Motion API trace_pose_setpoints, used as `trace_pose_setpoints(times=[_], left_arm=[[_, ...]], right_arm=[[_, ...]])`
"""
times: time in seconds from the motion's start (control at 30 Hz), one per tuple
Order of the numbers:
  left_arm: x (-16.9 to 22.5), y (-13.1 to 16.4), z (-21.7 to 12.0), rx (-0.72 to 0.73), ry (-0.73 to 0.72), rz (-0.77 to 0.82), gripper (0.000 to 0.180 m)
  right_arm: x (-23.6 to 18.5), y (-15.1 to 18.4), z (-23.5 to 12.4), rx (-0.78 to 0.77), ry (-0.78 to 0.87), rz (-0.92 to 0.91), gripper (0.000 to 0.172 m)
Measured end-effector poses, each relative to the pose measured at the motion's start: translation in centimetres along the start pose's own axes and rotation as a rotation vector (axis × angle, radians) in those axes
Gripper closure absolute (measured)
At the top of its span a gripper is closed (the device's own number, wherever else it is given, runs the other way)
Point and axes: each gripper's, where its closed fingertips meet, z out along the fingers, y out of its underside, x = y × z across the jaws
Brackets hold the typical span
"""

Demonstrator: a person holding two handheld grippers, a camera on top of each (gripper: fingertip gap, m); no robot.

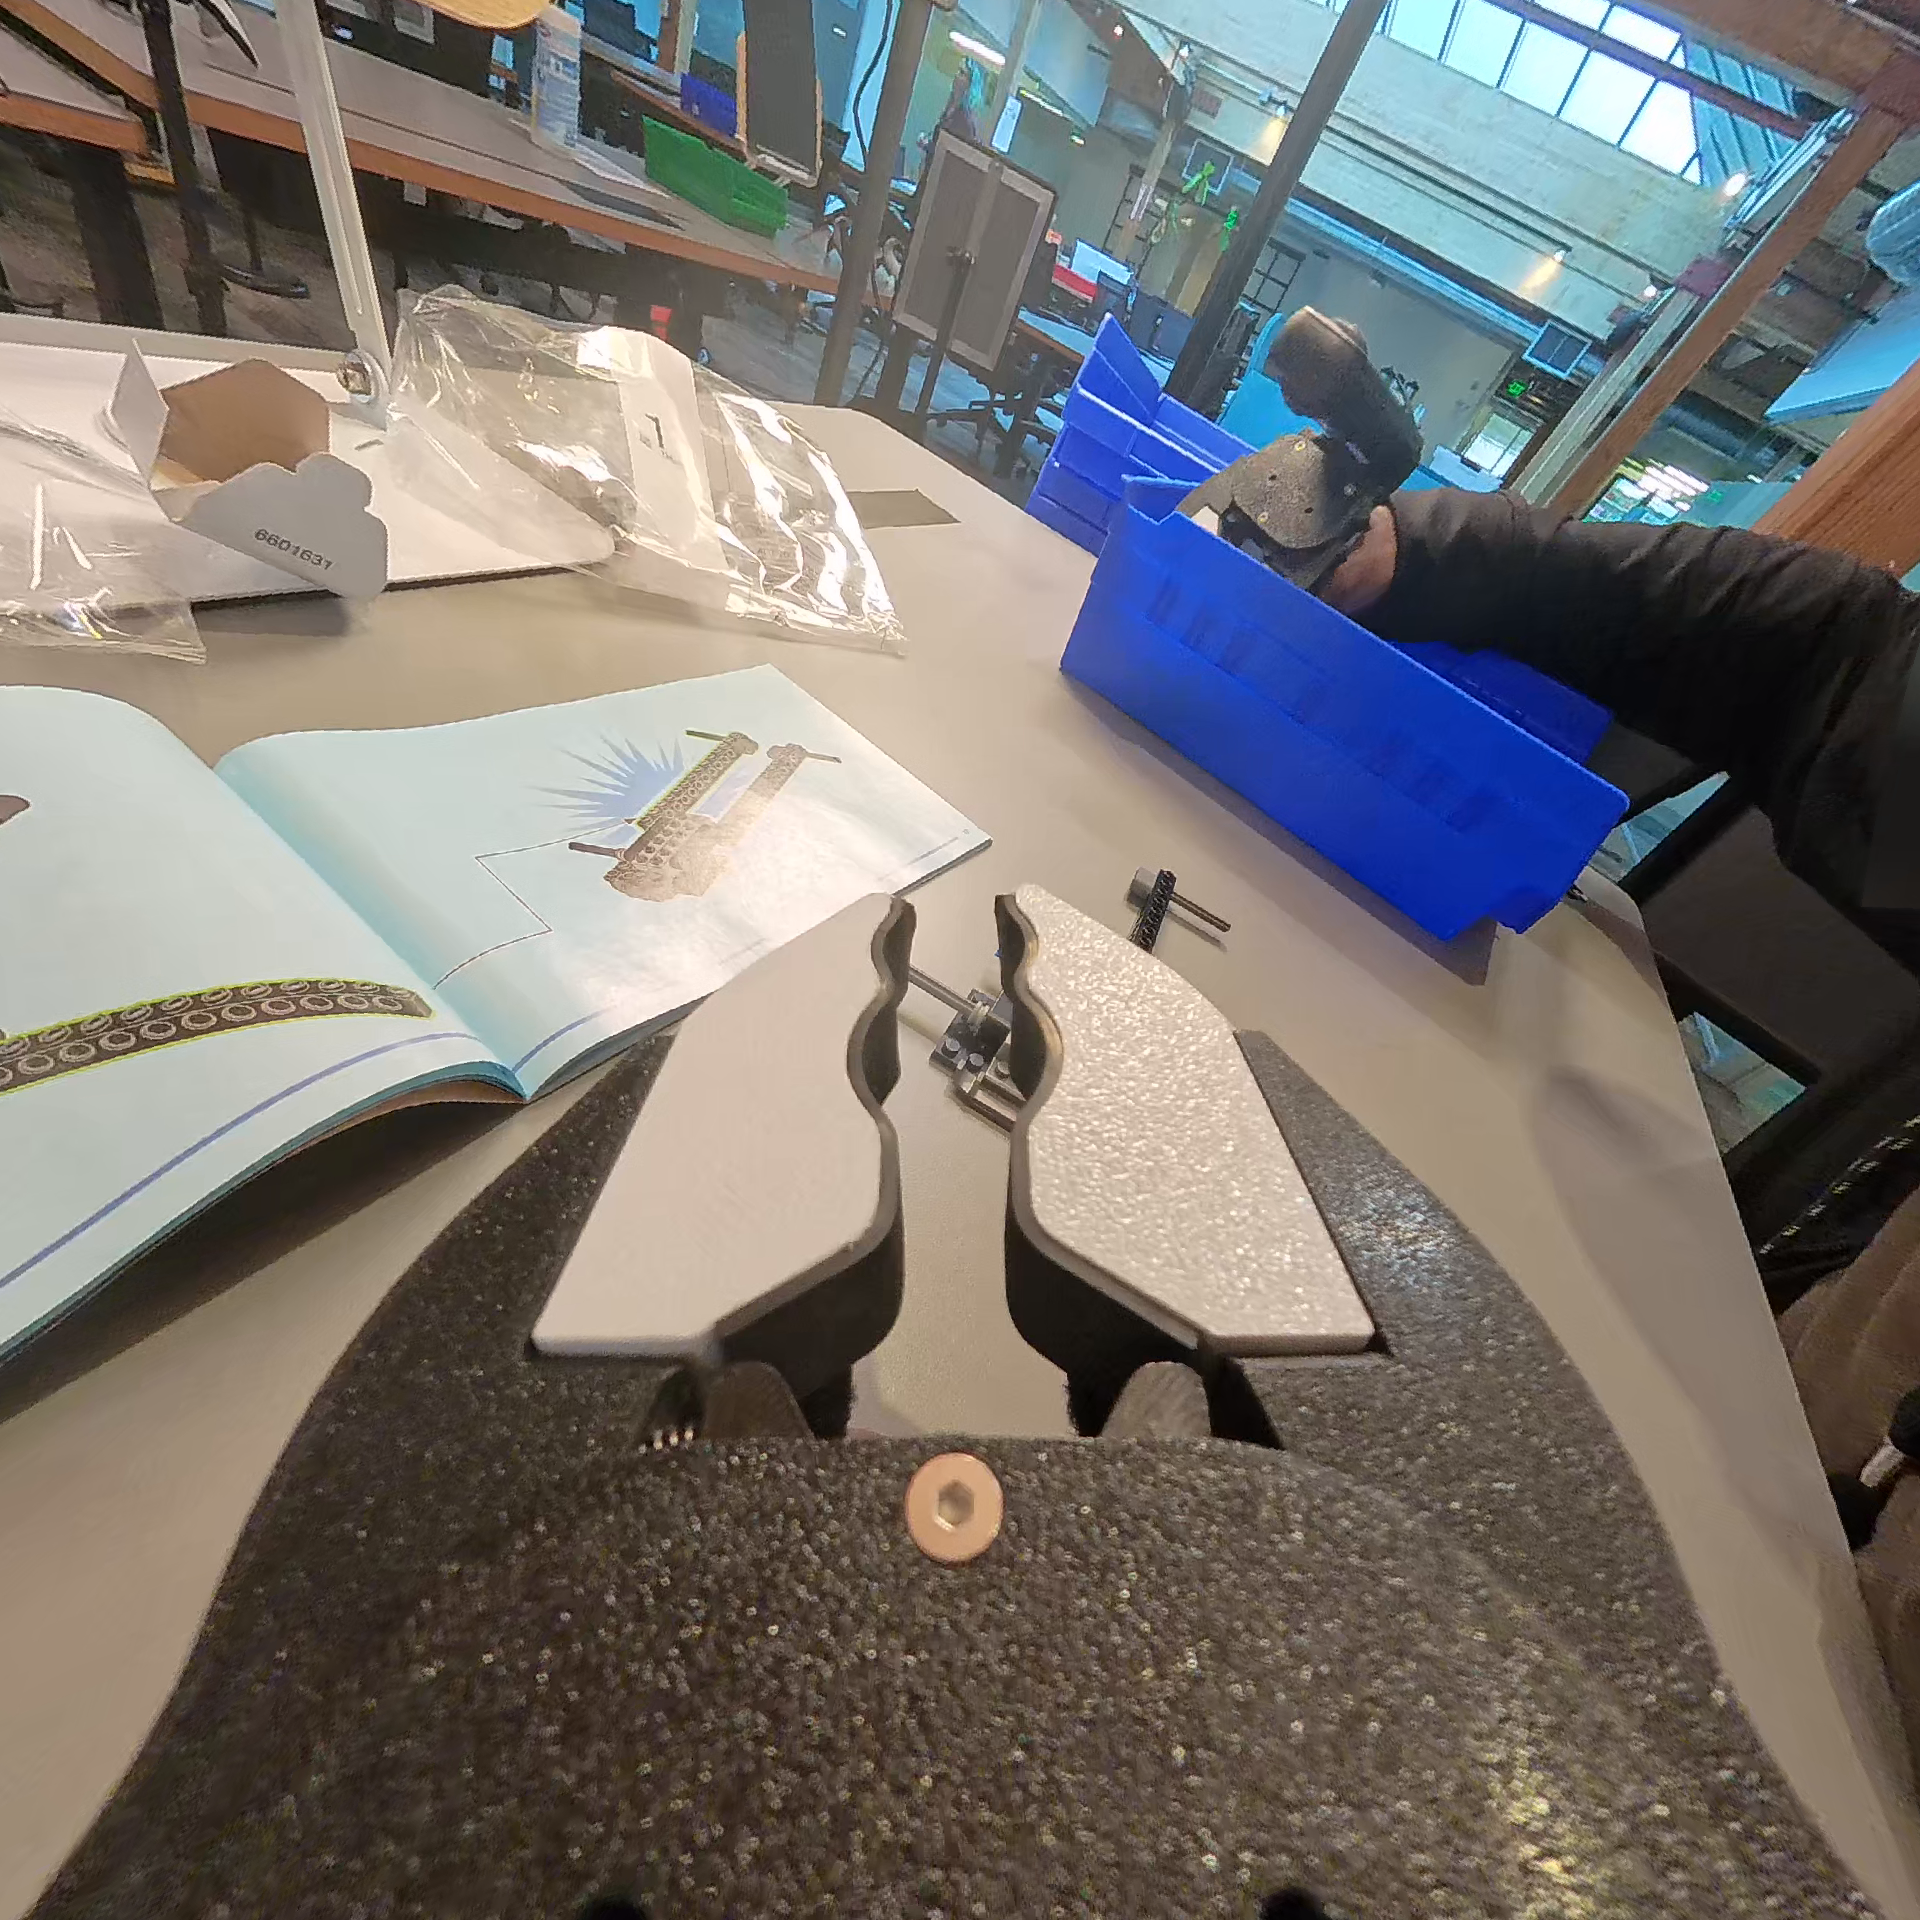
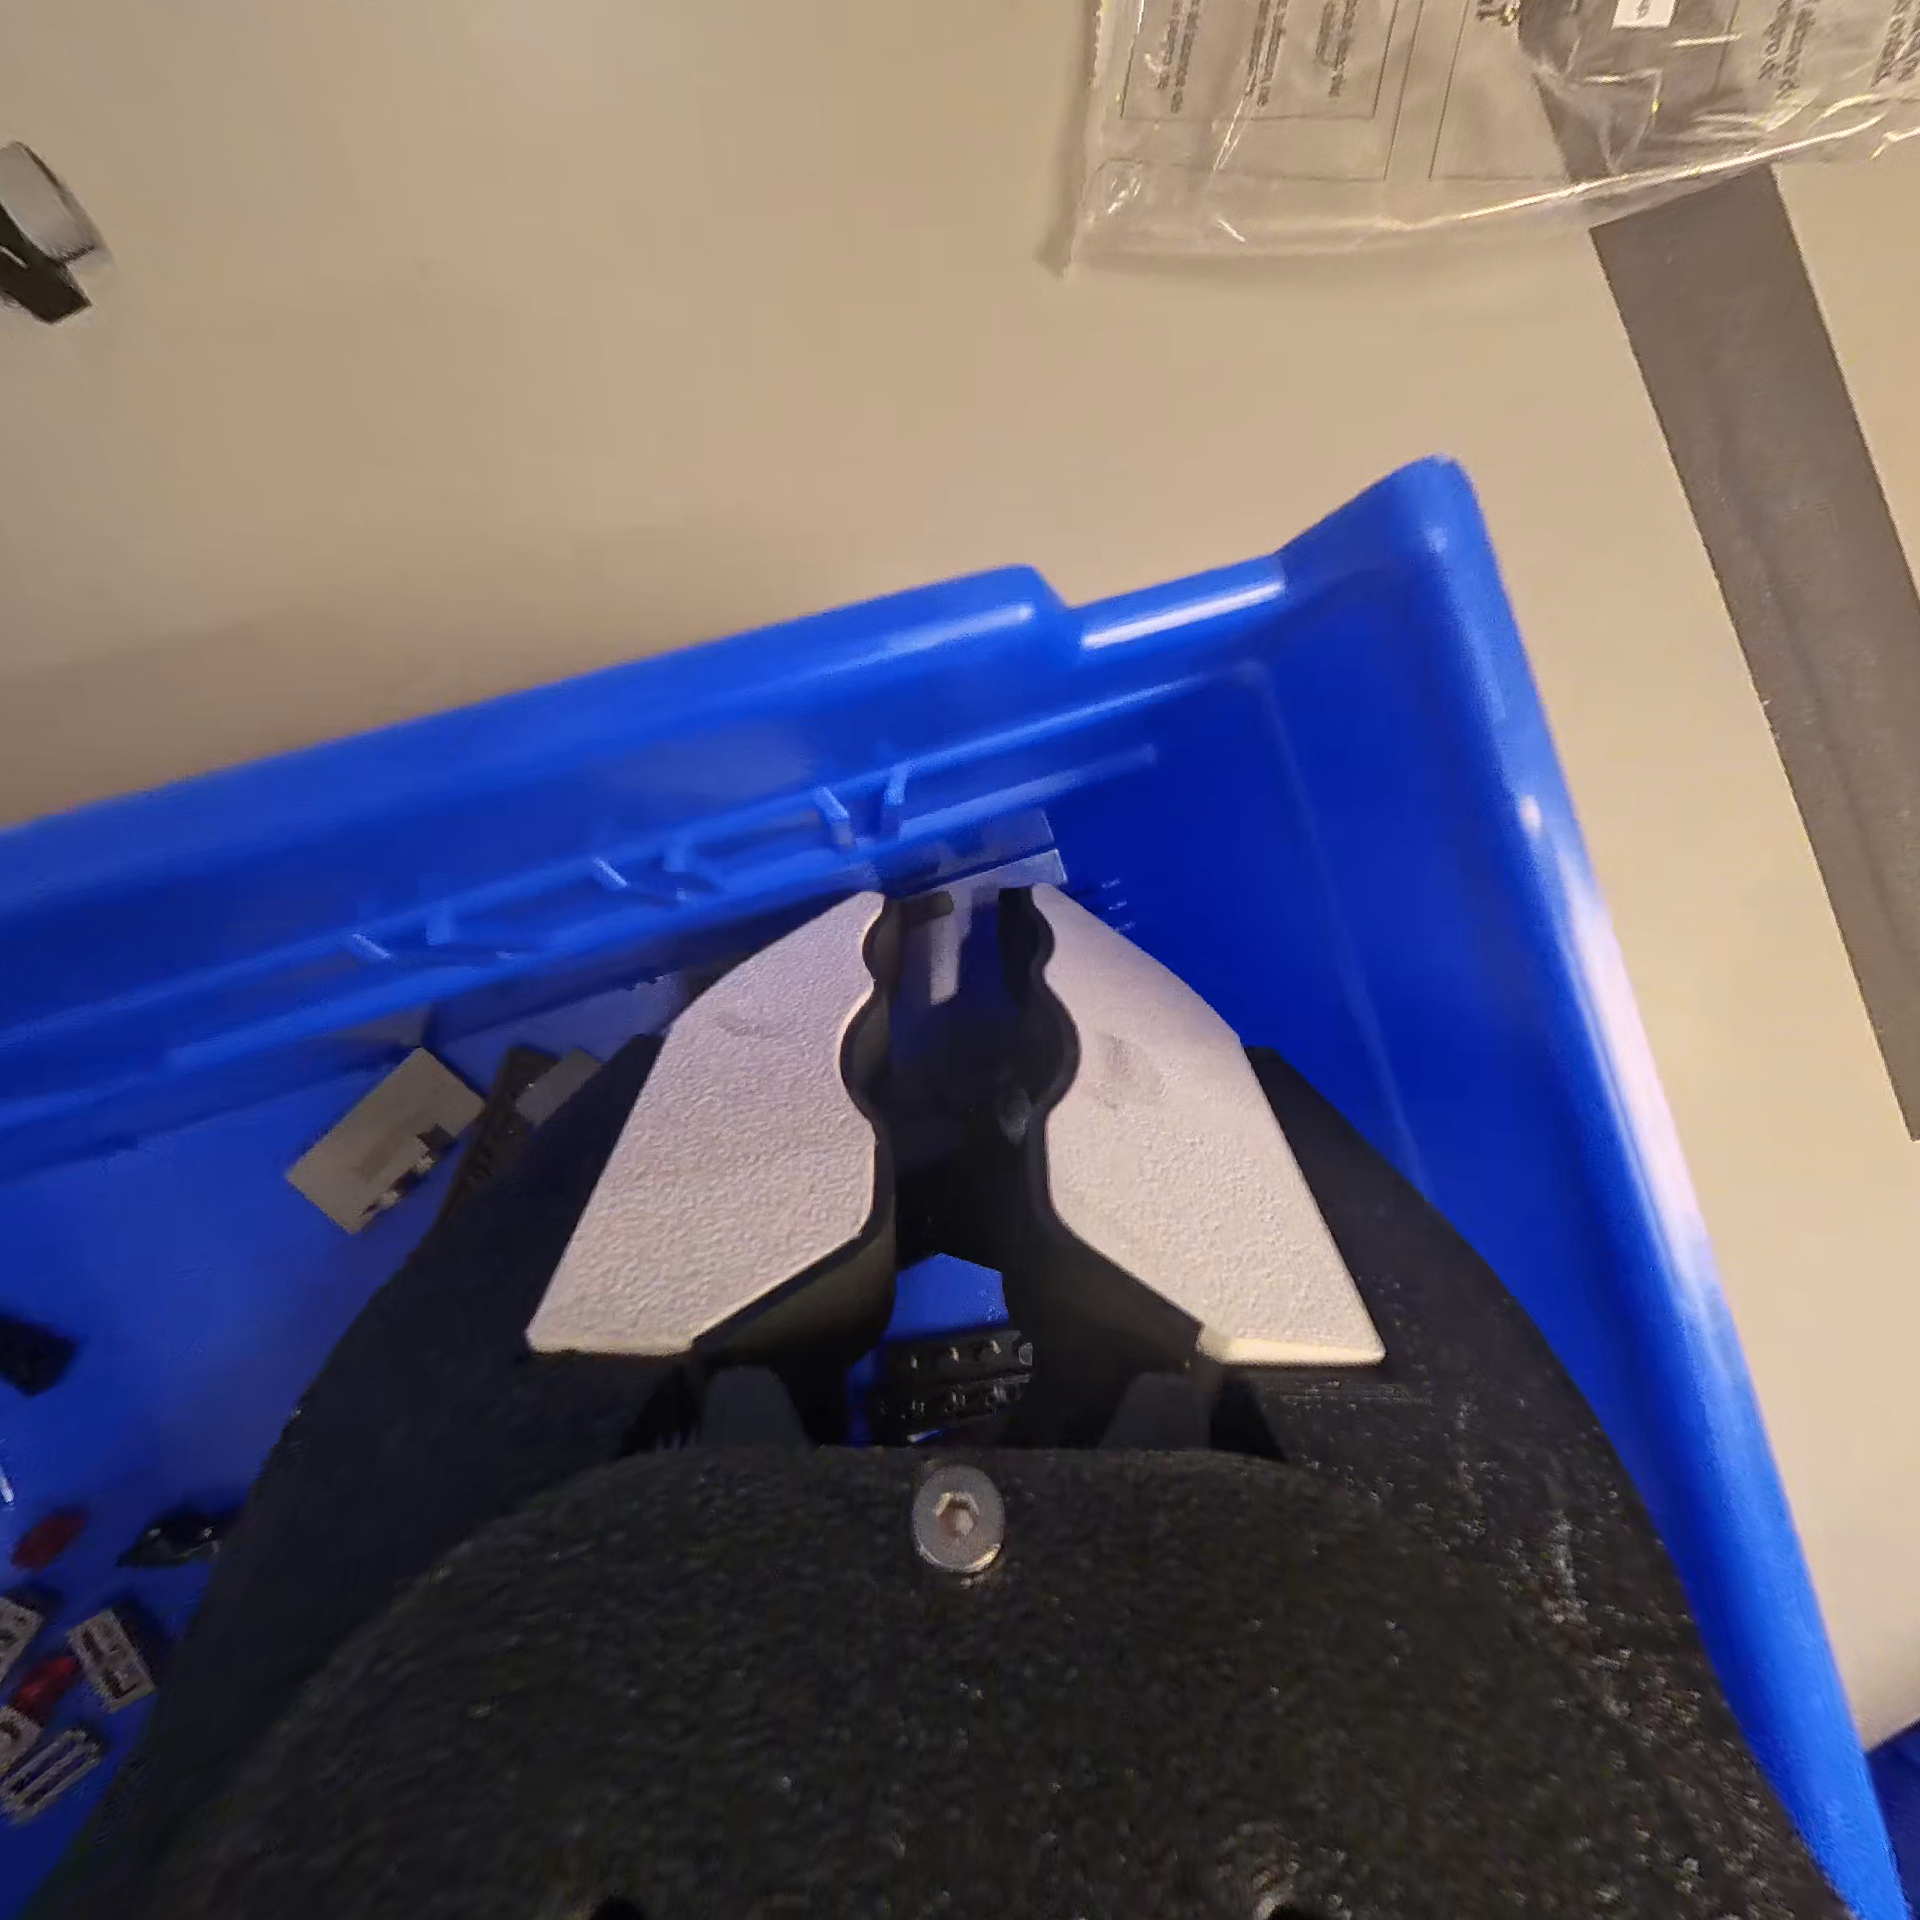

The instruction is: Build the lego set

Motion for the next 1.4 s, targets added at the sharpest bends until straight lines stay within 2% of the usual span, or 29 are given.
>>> trace_pose_setpoints(times=[0.07,0.2,0.4,0.6,0.7,0.77,1.4], left_arm=[[0.0,0.0,0.0,0.002,-0.003,0.005,0.164],[-0.1,0.0,0.0,0.003,-0.004,-0.002,0.164],[-0.1,0.0,0.0,0.003,-0.002,-0.011,0.164],[-0.2,0.0,0.0,-0.001,-0.002,-0.013,0.164],[-0.2,0.0,0.0,0.000,-0.003,-0.012,0.164],[-0.2,0.0,0.0,-0.003,-0.001,-0.015,0.164],[-0.1,0.0,0.1,-0.004,0.003,-0.015,0.164]], right_arm=[[0.0,0.2,0.4,-0.005,0.003,-0.001,0.156],[0.3,0.2,0.7,0.015,0.015,0.042,0.153],[0.3,1.4,0.2,-0.058,0.056,-0.044,0.148],[-1.4,0.7,0.0,0.000,-0.039,-0.096,0.135],[-2.6,1.0,-0.1,-0.009,-0.148,-0.093,0.119],[-2.8,1.2,0.1,-0.018,-0.173,-0.088,0.116],[-2.5,1.3,0.3,-0.047,-0.133,-0.012,0.127]])
